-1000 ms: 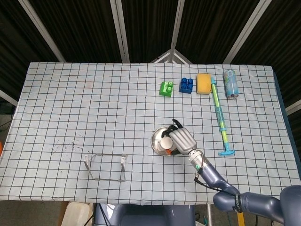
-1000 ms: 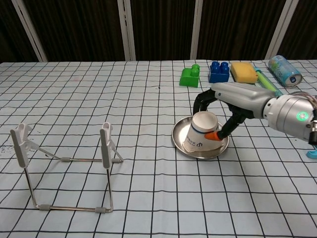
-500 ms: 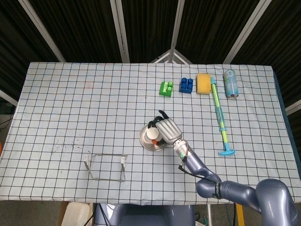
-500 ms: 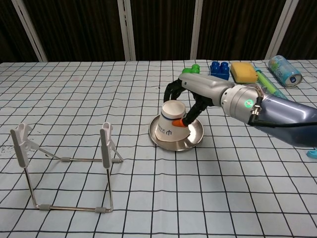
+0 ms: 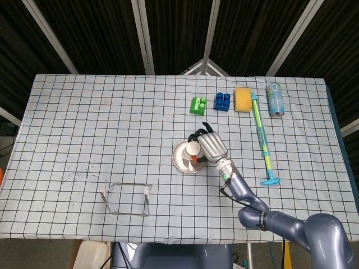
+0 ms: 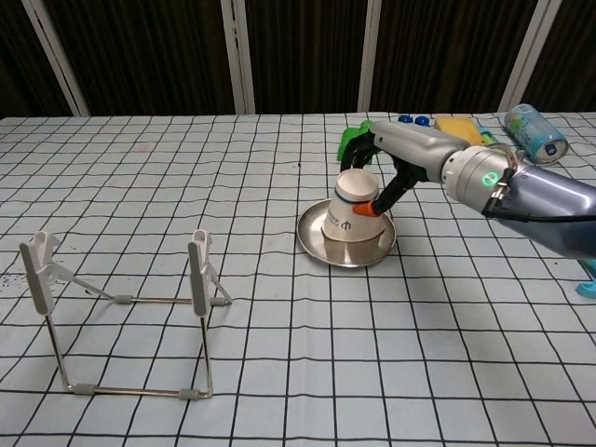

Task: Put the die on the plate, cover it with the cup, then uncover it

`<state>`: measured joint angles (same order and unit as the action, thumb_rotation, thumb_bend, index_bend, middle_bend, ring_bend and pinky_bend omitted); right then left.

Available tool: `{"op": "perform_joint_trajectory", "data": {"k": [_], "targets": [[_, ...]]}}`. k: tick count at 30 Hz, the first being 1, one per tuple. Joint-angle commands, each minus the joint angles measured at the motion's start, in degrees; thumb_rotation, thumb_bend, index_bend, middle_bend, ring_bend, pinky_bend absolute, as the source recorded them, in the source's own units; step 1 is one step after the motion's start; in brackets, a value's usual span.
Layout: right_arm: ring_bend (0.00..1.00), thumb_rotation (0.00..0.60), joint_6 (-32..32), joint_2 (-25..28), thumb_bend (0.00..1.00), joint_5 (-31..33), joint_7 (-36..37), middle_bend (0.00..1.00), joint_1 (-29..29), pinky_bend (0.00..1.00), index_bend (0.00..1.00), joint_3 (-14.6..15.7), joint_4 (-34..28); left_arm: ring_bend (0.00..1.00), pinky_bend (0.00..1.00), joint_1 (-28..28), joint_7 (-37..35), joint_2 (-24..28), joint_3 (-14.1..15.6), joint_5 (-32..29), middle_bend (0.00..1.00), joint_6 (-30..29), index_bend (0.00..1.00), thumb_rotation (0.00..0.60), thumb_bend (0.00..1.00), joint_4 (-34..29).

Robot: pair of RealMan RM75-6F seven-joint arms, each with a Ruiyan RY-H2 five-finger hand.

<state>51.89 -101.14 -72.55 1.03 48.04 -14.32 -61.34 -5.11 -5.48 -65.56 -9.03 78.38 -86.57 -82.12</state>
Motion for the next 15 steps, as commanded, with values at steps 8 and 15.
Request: {"op": "perform_joint_trajectory", "data": {"k": [8, 15], "targets": [[0.25, 0.6, 4.89, 9.05, 0.37, -1.02, -2.0, 0.49, -5.29, 0.01, 0.63, 1.82, -14.5, 0.0, 0.03, 0.01, 0.21, 0.02, 0.34, 0.66, 0.0, -0.24, 0.35, 0.6, 0.68, -0.33], [0.25, 0.6, 5.65, 11.45, 0.37, 0.31, -2.49, 0.49, -6.08, 0.01, 0.63, 0.72, -17.31, 0.0, 0.03, 0.08, 0.26, 0.02, 0.32, 0.59, 0.0, -0.37, 0.35, 0.6, 0.68, -0.37]]}}
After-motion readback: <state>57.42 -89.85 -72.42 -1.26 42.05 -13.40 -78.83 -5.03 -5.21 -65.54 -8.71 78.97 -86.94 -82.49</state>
